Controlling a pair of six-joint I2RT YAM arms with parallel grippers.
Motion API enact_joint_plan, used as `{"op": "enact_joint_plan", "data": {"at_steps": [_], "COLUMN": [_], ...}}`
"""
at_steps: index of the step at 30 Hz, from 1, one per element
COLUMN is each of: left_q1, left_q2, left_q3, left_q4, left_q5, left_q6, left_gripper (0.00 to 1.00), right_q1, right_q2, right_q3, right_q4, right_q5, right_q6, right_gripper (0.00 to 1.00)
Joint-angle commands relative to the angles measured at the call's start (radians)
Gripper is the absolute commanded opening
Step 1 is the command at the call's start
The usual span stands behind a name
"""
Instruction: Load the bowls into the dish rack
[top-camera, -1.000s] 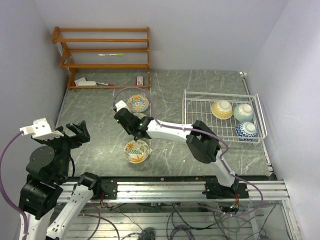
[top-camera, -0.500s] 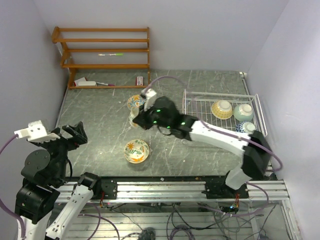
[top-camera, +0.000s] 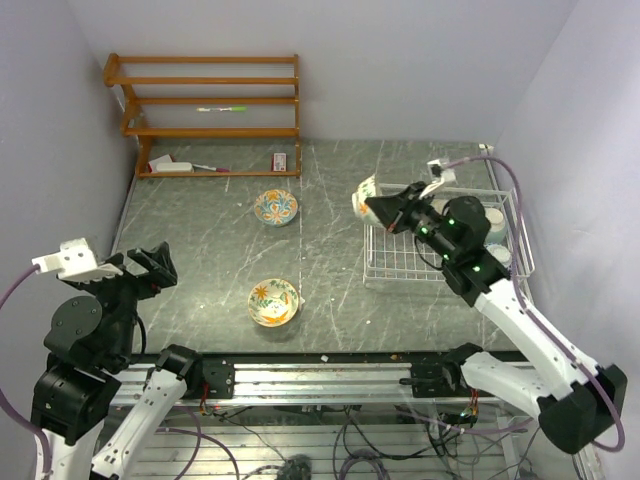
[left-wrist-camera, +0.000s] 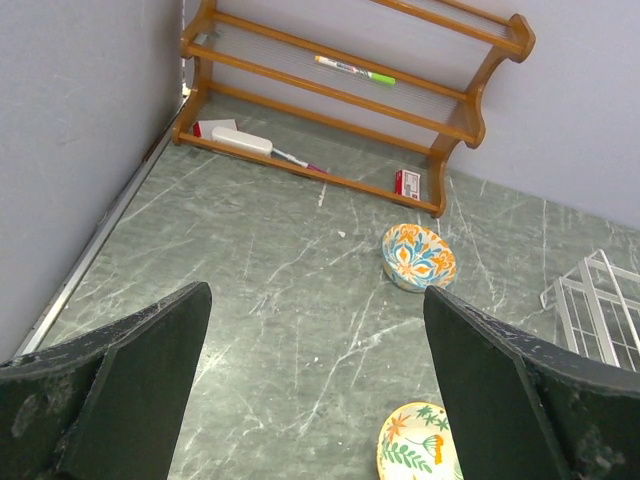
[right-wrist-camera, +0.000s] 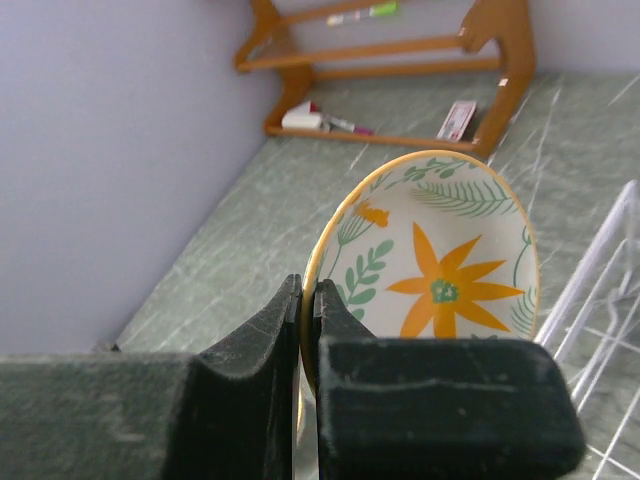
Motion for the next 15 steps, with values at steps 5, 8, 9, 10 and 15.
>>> {"op": "enact_joint_plan", "data": {"at_steps": [5,8,9,10,15], "left_q1": [0.007,0.008,0.007,0.007,0.008], "left_q2": [0.026,0.03,0.032,0.032,0.038], "left_q3": [-0.016,-0.018,-0.018,-0.018,-0.016], "left_q4": [0.043,0.045,0.046,0.048,0.046], "left_q5": [0.042,0.049,0.051,0.052,0.057], "left_q6": [0.0,0.0,0.001,0.002,0.008], "left_gripper": [0.98,0.98,0.98,0.98,0.98], "right_q1": [-0.135,-0.216,-0.248,-0.281,-0.482], "right_q2": [-0.13,-0.132,-0.127,-0.118,-0.044], "right_q3": [-0.018,-0.051,-0.062,-0.077,-0.194], "right_q4": [-0.097,-0.101,-0.096,-0.083,0.096], "right_q5": [0.109,0.069,0.044,0.008,-0.308], "right_q6": [0.037,0.076,0.09,0.103,0.27], "right_gripper": [0.0,0.0,0.0,0.0,0.0]}}
